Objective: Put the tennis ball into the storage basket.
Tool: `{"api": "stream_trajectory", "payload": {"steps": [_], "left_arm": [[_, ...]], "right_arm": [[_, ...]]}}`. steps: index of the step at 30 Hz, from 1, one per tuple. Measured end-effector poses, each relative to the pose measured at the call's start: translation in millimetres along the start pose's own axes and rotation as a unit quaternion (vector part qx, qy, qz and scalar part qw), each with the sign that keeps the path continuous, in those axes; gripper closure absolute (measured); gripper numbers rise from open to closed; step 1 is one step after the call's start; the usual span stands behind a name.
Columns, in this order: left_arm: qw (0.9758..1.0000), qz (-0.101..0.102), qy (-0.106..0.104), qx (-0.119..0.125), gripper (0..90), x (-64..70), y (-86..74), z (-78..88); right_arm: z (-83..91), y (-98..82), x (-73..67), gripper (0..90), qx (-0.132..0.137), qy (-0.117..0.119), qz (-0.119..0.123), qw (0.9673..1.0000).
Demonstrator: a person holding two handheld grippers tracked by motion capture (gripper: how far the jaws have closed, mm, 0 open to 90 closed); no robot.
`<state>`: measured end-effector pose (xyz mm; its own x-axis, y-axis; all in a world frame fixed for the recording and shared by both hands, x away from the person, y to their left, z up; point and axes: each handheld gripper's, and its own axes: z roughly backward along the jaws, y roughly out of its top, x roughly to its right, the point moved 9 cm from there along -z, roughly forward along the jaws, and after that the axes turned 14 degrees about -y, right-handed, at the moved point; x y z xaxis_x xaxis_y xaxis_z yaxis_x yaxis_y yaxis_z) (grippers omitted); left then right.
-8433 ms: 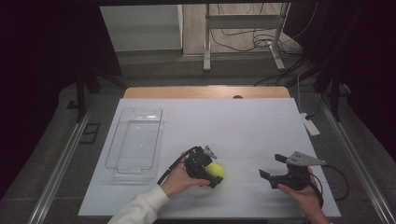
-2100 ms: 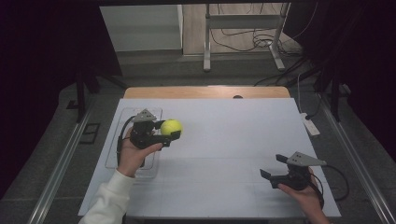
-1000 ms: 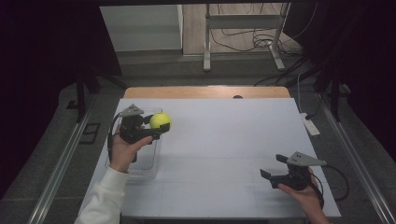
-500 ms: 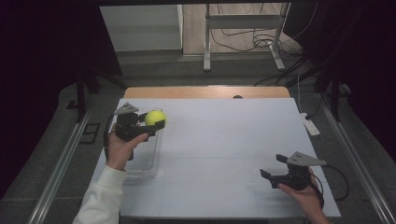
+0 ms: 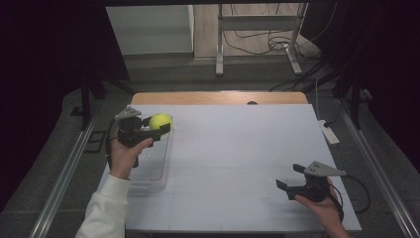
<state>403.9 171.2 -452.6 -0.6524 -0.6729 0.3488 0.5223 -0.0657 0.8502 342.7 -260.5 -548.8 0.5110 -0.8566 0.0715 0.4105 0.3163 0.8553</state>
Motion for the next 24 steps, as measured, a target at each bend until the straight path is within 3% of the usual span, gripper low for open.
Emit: {"api": "stream_trajectory", "payload": {"steps": [24], "left_arm": [[0.9996, 0.014, 0.024, 0.009, 27.0, -27.0, 5.5, 5.7]], "right_arm": [[-0.2, -0.3, 0.6, 8.7, -0.001, -0.001, 0.000, 1.0000]]}}
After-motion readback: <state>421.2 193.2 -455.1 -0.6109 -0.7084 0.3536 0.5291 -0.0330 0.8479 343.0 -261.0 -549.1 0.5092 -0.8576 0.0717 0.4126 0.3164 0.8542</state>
